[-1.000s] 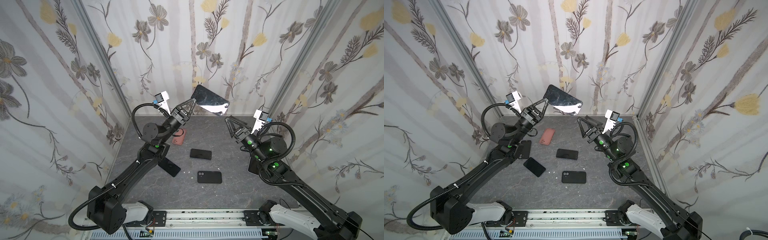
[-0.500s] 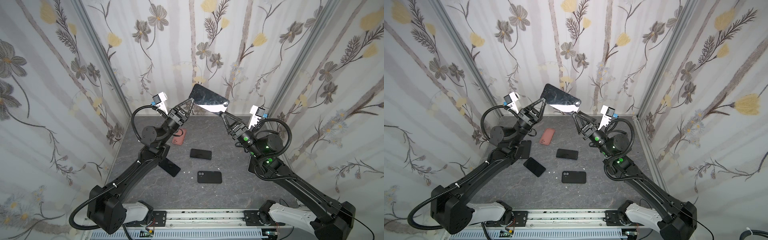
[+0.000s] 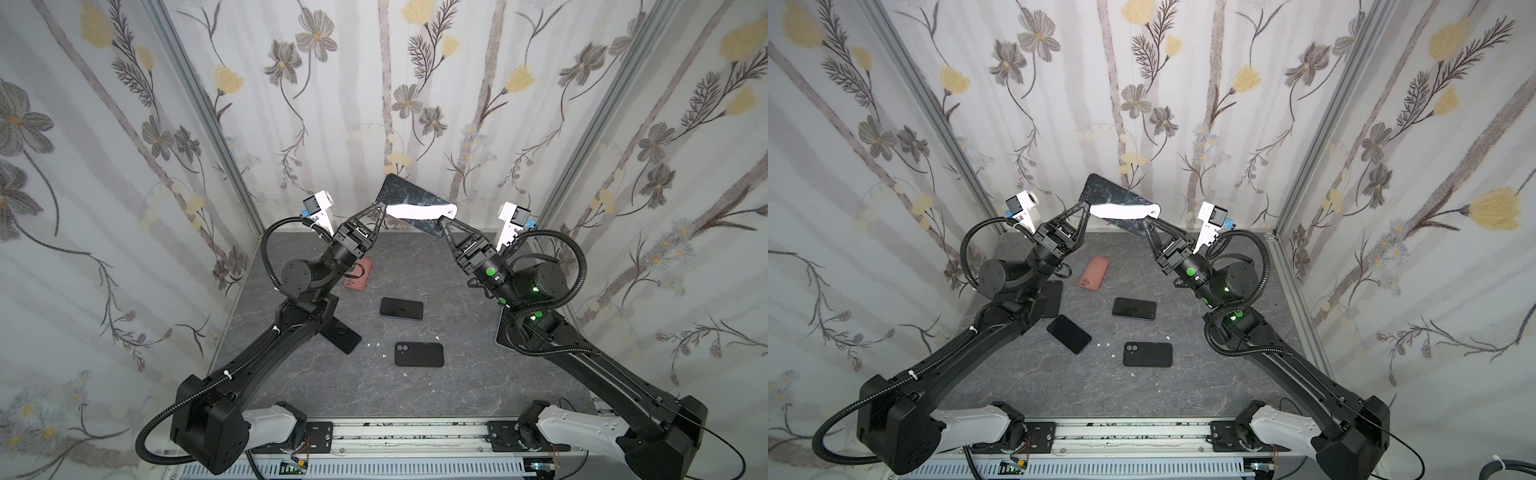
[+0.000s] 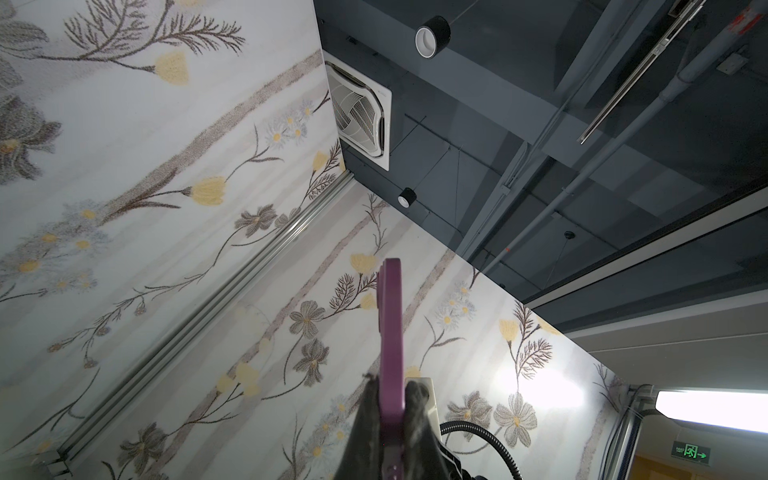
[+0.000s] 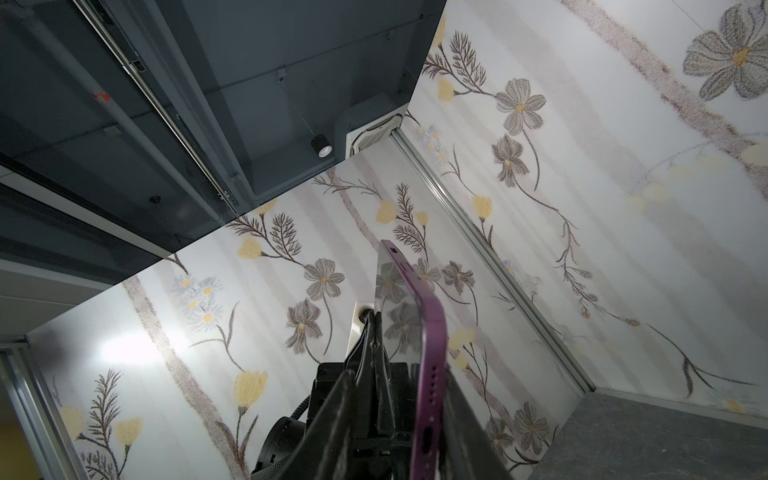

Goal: Put the phone into the phone case

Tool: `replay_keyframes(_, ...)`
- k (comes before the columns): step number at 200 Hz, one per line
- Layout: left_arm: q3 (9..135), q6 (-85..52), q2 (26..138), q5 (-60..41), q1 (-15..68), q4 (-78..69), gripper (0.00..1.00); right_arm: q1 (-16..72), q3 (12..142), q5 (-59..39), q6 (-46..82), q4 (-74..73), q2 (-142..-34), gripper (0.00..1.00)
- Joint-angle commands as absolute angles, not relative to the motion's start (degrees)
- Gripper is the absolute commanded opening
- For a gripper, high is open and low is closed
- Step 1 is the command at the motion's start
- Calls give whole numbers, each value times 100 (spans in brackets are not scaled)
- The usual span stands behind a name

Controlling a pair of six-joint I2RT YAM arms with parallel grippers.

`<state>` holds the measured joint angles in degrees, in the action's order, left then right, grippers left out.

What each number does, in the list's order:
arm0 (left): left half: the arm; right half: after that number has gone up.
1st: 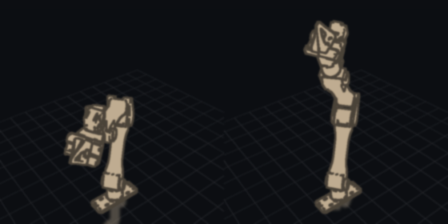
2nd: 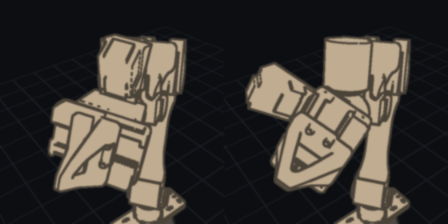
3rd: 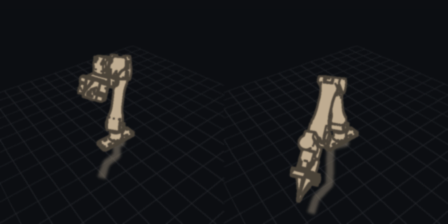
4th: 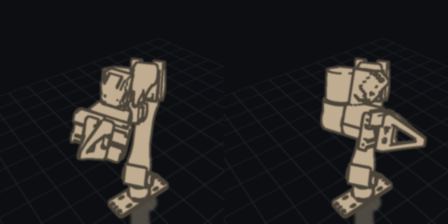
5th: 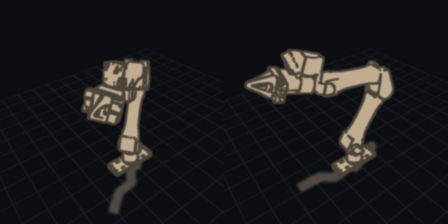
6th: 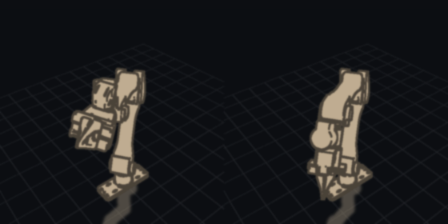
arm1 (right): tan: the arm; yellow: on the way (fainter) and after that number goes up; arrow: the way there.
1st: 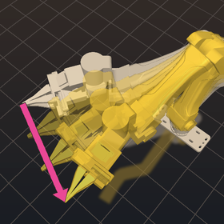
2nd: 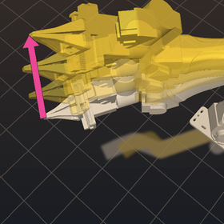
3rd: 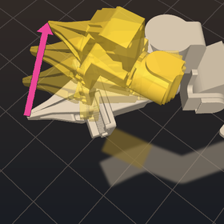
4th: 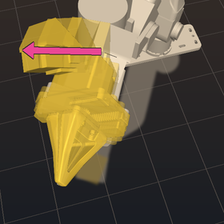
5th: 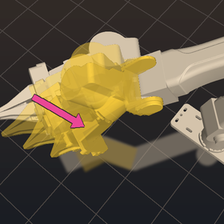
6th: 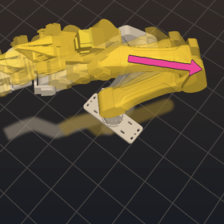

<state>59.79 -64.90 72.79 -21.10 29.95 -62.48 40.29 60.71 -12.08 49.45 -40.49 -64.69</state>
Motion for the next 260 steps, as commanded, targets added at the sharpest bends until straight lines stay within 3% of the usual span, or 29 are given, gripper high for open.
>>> replay_keyframes(1,5968,-6465,7242,-2155,3014,-6531,0,4064,6160,-1341,5045,-4292,-6478,33)
replay_keyframes(24,5990,-6457,7249,-2212,3025,-6530,0,4078,6233,-1423,5084,-4202,-6546,31)
replay_keyframes(38,5990,-6452,7254,-2217,3050,-6527,0,4092,6266,-1467,5114,-4199,-6585,25)
replay_keyframes(73,5994,-6391,7241,-2235,3058,-6394,0,4102,6232,-1420,5133,-4143,-6520,0)
replay_keyframes(150,5855,-6219,7024,-2115,3067,-5969,0,4113,6012,-1150,5131,-3966,-6194,0)
replay_keyframes(177,5786,-6193,6970,-2099,3067,-5981,32,4120,5985,-1136,5170,-3940,-6133,0)
replay_keyframes(207,5757,-6075,6901,-2058,3067,-5871,53,4124,5955,-1026,5151,-3810,-6033,0)
replay_keyframes(260,5731,-5765,6735,-1866,3067,-5426,61,4138,5941,-902,5107,-3556,-5899,0)
